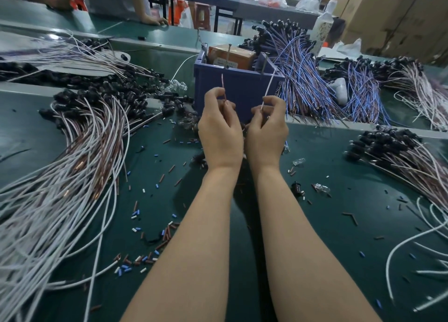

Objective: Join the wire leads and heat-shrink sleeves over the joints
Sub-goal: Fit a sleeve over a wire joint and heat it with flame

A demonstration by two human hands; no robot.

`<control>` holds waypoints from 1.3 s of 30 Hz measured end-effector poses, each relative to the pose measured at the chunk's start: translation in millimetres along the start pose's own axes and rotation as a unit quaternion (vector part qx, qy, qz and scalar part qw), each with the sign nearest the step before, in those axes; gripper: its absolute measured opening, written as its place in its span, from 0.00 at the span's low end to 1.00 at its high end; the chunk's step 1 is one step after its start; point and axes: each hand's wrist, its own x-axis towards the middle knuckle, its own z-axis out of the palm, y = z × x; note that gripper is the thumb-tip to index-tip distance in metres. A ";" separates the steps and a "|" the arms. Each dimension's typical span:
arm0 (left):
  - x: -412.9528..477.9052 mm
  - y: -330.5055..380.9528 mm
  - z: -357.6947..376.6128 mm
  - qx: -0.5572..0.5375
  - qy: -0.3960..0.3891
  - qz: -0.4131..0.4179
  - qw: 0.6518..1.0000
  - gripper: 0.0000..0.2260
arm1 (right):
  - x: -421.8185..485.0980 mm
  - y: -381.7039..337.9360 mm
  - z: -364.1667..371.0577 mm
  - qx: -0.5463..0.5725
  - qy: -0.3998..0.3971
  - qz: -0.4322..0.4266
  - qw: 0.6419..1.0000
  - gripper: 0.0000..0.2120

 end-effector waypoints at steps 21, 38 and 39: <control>1.2 -2.6 5.7 0.007 -0.084 -0.071 0.994 0.16 | 2.6 3.2 -0.3 -0.038 -0.032 0.007 0.999 0.18; 0.9 -2.7 6.5 0.004 -0.104 -0.064 0.992 0.16 | 3.6 2.9 -1.7 -0.028 -0.040 0.012 0.999 0.19; 0.8 -2.8 6.6 0.005 -0.104 -0.065 0.992 0.16 | 3.6 2.9 -1.7 -0.025 -0.038 0.013 0.999 0.18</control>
